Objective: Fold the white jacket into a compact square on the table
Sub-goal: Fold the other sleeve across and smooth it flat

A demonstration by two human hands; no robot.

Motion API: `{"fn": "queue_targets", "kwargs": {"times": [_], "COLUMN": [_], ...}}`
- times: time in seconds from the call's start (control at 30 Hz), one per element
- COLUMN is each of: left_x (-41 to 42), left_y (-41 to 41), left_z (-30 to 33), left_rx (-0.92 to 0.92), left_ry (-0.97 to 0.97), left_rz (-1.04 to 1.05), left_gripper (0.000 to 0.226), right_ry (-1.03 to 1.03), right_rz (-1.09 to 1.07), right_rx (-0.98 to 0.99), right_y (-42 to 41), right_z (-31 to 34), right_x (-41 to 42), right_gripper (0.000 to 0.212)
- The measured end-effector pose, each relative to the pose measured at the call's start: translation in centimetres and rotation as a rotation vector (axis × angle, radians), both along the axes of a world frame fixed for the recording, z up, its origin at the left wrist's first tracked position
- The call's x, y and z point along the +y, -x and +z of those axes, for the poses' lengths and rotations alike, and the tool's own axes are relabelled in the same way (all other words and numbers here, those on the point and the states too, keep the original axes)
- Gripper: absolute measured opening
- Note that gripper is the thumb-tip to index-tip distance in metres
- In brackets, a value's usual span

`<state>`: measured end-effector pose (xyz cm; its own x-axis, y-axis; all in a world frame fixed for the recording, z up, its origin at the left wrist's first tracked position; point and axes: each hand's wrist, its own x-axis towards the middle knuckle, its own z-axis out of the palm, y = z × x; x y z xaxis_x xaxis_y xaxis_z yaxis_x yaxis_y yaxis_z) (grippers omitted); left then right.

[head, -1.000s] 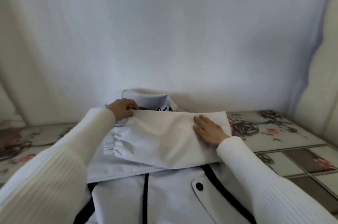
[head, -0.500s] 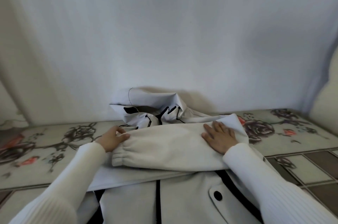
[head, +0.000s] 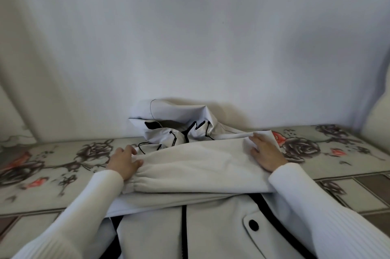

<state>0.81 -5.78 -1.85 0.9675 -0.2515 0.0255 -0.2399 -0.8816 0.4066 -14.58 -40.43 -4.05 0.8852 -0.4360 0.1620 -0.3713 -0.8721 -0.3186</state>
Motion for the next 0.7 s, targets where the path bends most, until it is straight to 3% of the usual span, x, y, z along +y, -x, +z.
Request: {"fn": "queue_targets", "kwargs": {"times": [0.1,0.27,0.6,0.7], "left_x": [-2.4,-5.8,-4.2,-3.6], "left_y": [1.4,2.9,2.6,2.8], "left_z": [-0.3,-2.9,-5.4,-4.7], "left_rx": [-0.129,-0.09,-0.039,0.006], "left_ry": [-0.048,-0.186,-0.373,-0.377], "left_rz": [-0.066,-0.288,-0.11,-0.076], "left_gripper": [0.041,0.054,0.07,0.072], "right_ry": [0.062,-0.014,-0.085,0.107], "right_rz": [0.004,-0.049,-0.219,-0.374], "right_rx": [0.105,0.182,0.308,0.333], "right_y": [-0.7,-1.3,-0.9,0.0], "right_z": [-0.7,-1.5,-2.9,-2.4], "right_x": [0.1,0.1,-0.6,-0.5], "right_gripper": [0.054,0.059,0.064,0.062]}}
